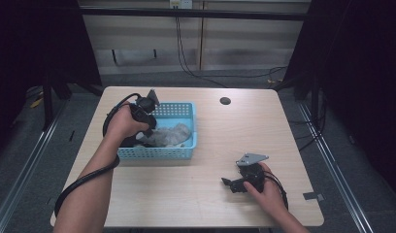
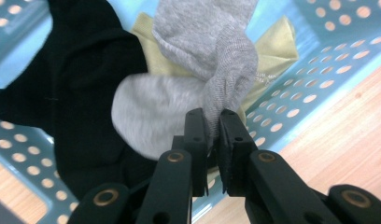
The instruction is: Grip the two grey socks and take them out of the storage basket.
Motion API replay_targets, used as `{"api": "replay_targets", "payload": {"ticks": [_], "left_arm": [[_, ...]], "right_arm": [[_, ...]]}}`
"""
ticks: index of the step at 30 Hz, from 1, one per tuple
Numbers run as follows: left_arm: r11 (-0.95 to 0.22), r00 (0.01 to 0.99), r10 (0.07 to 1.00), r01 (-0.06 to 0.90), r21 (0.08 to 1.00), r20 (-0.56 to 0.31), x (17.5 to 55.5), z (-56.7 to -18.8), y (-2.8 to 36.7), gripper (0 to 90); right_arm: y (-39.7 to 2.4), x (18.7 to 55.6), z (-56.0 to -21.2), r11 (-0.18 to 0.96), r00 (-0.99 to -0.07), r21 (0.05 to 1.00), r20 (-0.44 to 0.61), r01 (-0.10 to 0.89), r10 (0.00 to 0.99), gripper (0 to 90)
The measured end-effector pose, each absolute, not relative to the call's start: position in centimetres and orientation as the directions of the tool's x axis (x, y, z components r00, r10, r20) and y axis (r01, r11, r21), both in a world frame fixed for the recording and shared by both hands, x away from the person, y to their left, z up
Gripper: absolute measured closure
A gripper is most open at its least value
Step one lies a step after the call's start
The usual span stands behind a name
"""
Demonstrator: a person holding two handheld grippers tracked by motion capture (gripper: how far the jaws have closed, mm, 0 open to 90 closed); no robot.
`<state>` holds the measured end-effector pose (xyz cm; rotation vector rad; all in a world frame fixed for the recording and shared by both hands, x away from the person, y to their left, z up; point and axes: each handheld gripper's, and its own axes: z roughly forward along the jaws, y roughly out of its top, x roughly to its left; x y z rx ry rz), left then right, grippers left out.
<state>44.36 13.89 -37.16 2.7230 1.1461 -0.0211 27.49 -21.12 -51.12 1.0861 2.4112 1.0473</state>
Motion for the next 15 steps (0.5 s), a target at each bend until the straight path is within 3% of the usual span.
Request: {"api": "replay_targets", "payload": {"ticks": [15], "left_arm": [[-0.670, 0.691, 0.718, 0.720, 0.182, -0.090, 45.1, -33.5, 14.2, 84.6]], "right_arm": [[-21.1, 27.5, -51.1, 0.451, -0.671, 0.720, 0.027, 0.527, 0.741, 12.5]]}}
